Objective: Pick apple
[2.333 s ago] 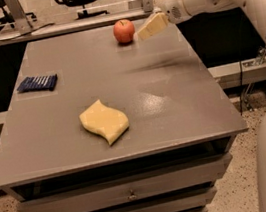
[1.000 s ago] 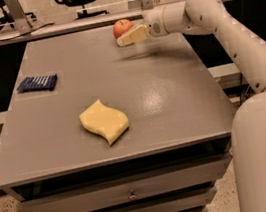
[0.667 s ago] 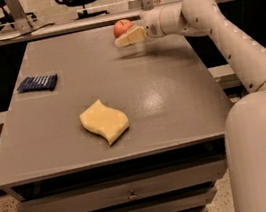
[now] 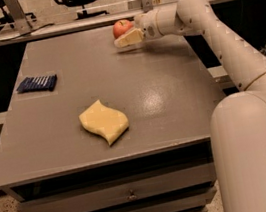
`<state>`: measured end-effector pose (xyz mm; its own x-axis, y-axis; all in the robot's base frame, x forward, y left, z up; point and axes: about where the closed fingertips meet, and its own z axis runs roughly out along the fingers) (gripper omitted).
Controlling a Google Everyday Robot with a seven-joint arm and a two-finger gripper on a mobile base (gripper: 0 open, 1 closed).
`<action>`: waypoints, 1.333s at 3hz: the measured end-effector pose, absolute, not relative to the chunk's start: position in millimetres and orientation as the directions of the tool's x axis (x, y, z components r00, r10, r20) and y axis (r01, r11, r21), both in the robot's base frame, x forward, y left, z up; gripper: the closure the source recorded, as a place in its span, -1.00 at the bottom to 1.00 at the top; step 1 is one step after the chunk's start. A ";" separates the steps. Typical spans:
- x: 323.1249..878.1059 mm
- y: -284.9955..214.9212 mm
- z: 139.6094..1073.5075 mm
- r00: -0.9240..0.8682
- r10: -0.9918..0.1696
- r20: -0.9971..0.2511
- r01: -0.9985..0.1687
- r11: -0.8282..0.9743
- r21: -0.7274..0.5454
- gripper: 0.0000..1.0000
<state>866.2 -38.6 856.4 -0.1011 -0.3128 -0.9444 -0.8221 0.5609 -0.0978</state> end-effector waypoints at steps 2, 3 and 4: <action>878.5 -35.5 856.5 -0.074 -0.280 -0.957 -0.818 0.567 -0.102 0.30; 871.3 -37.3 866.0 -0.080 -0.250 -0.965 -0.818 0.570 -0.080 0.77; 841.3 -27.3 889.4 -0.082 -0.214 -0.973 -0.848 0.527 -0.045 1.00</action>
Offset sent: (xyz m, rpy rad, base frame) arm 0.0184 -0.0050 0.0063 0.0525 -0.0500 -0.0163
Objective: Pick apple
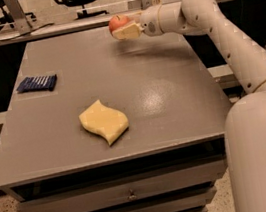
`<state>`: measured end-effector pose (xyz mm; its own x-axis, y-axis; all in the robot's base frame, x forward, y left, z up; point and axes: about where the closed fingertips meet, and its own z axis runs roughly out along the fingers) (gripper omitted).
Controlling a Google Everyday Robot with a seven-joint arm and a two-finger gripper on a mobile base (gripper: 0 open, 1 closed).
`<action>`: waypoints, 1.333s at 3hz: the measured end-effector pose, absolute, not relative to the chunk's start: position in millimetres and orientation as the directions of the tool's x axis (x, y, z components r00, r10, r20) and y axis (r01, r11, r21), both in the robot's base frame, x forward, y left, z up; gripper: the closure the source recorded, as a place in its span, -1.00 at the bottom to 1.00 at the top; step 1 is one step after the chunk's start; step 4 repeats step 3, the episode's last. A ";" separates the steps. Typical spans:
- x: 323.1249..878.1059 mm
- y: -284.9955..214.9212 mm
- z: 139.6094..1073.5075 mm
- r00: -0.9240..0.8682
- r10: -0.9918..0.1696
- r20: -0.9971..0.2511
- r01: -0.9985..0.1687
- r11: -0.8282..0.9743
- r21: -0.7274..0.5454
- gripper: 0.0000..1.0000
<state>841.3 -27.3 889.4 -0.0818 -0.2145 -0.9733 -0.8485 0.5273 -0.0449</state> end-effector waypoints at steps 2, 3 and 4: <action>767.9 -20.7 951.0 -0.027 -0.221 -0.975 -0.905 0.420 -0.071 1.00; 764.2 -22.9 954.0 -0.025 -0.224 -0.974 -0.905 0.419 -0.074 1.00; 764.2 -22.9 954.0 -0.025 -0.224 -0.974 -0.905 0.419 -0.074 1.00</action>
Offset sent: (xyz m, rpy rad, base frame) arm -0.1235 -0.0188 0.0961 -0.0214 -0.0459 0.1505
